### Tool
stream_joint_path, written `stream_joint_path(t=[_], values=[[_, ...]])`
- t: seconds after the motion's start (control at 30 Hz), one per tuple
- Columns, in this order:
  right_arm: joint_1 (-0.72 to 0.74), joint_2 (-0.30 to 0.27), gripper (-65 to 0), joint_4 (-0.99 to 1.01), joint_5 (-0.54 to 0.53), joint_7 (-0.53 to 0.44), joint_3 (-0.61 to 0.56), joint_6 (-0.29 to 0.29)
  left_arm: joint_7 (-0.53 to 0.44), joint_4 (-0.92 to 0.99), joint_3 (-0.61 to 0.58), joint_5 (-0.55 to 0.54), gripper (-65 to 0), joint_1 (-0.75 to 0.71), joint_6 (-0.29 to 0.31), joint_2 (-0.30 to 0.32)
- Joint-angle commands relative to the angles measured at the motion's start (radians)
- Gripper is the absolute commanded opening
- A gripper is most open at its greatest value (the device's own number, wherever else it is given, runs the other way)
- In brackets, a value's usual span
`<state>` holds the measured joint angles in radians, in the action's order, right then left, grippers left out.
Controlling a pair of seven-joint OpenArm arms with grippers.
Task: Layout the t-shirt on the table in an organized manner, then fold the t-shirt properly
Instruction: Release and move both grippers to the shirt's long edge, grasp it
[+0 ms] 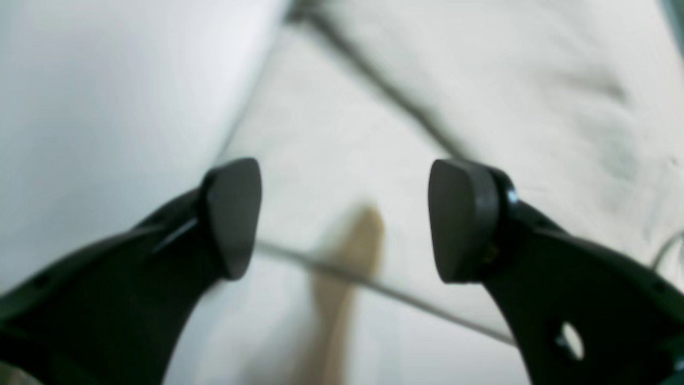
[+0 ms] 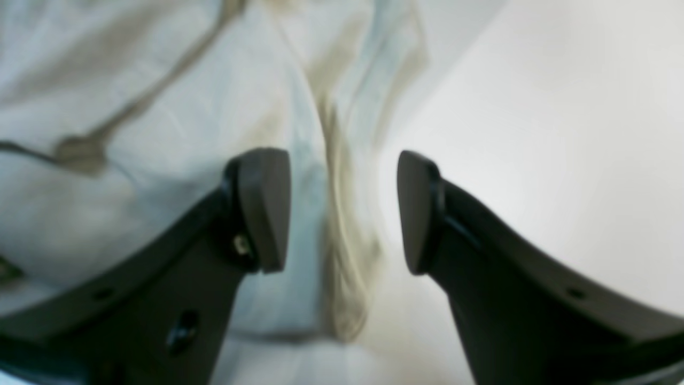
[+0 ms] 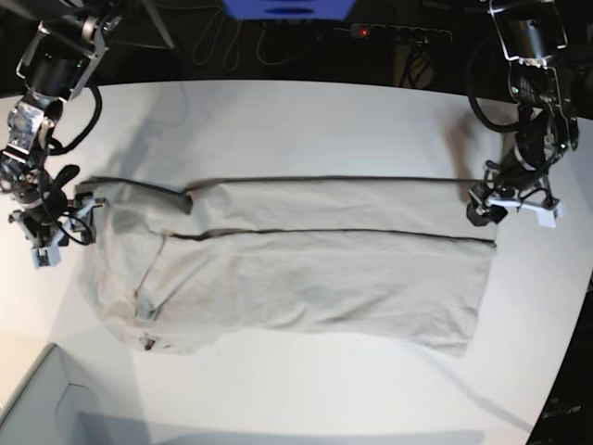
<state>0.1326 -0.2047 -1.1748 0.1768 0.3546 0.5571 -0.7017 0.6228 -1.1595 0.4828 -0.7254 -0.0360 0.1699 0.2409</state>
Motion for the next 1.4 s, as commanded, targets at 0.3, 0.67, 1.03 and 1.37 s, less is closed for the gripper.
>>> stream_joint_path(t=[0.3,0.67,1.03,1.37], values=[[-0.018,-0.034,-32.7,-0.018,-0.016,-0.021,0.004,0.004,-0.014,-0.009,0.032,-0.004,-17.9,0.014,0.010,0.010],[-0.037,-0.066,-32.7,0.091,-0.016,-0.021,0.004,0.004,-0.021,0.157,0.038,-0.006,-39.4,0.043,0.013,0.013],[-0.040,-0.063,-42.3,0.143,-0.016,-0.021,-0.002,0.004,-0.010,0.168,0.032,-0.013,-65.0,0.069,0.013,0.016],[-0.083,-0.092,-65.0,0.032,-0.018,-0.021,0.004,0.004,-0.008,-0.126,0.041,-0.015,-65.0,-0.058,0.013,0.011]])
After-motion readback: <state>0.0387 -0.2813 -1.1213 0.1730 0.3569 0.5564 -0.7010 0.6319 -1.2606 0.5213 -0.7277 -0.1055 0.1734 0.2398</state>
